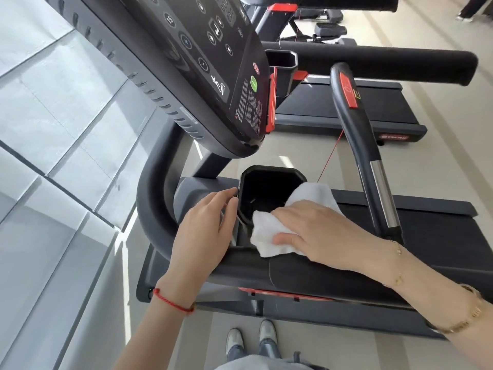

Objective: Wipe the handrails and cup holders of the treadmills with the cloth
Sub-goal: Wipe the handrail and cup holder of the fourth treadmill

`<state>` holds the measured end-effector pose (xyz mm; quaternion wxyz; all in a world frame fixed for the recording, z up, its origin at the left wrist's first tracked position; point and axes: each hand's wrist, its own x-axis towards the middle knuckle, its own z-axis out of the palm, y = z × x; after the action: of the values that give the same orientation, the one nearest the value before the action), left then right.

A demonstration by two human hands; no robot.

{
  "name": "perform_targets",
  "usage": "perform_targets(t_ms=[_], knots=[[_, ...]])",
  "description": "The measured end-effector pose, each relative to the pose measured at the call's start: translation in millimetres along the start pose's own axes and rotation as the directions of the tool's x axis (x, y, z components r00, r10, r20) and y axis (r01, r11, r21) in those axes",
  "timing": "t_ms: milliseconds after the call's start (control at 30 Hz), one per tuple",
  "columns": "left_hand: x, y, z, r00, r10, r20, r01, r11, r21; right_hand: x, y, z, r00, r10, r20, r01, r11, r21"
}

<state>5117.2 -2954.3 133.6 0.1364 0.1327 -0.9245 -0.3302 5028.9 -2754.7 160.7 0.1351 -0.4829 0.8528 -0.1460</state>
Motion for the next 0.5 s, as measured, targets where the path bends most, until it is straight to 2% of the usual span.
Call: perform_targets(t_ms=[67, 133, 200, 267, 300, 367, 500], knots=[[0.8, 0.4, -0.5, 1.0, -0.006, 0.001, 0.006, 1.0, -0.001, -10.7, 10.5, -4.8, 0.999, -0.037, 0.002, 0.036, 0.997, 0.066], [2.3, 1.7, -0.4, 1.0, -0.003, 0.008, 0.003, 1.0, 0.004, -15.4, 15.9, -8.3, 0.998, 0.007, -0.064, 0.006, 0.979, 0.202], [5.7, 3.4, 0.4, 1.0, 0.002, 0.022, -0.002, 1.0, 0.019, -12.2, 18.8, -12.2, 0.955, 0.12, -0.27, -0.023, 0.941, 0.339], [9.7, 5.6, 2.7, 1.0, -0.006, 0.025, 0.005, 0.999, 0.037, -1.0, 20.9, -19.2, 0.86, 0.15, -0.488, 0.017, 0.947, 0.32], [11.6, 6.8, 4.3, 1.0, -0.008, 0.024, 0.007, 0.999, 0.046, 7.8, 21.1, -22.4, 0.835, 0.136, -0.533, 0.026, 0.958, 0.285], [14.8, 8.9, 8.2, 1.0, -0.007, 0.024, 0.005, 0.998, 0.061, 29.2, 21.7, -24.5, 0.854, 0.081, -0.514, 0.031, 0.978, 0.206], [16.2, 8.1, 13.1, 1.0, -0.014, 0.014, 0.014, 0.998, 0.056, 73.4, 23.1, -8.4, 0.967, -0.032, -0.253, 0.01, 0.996, -0.086]])
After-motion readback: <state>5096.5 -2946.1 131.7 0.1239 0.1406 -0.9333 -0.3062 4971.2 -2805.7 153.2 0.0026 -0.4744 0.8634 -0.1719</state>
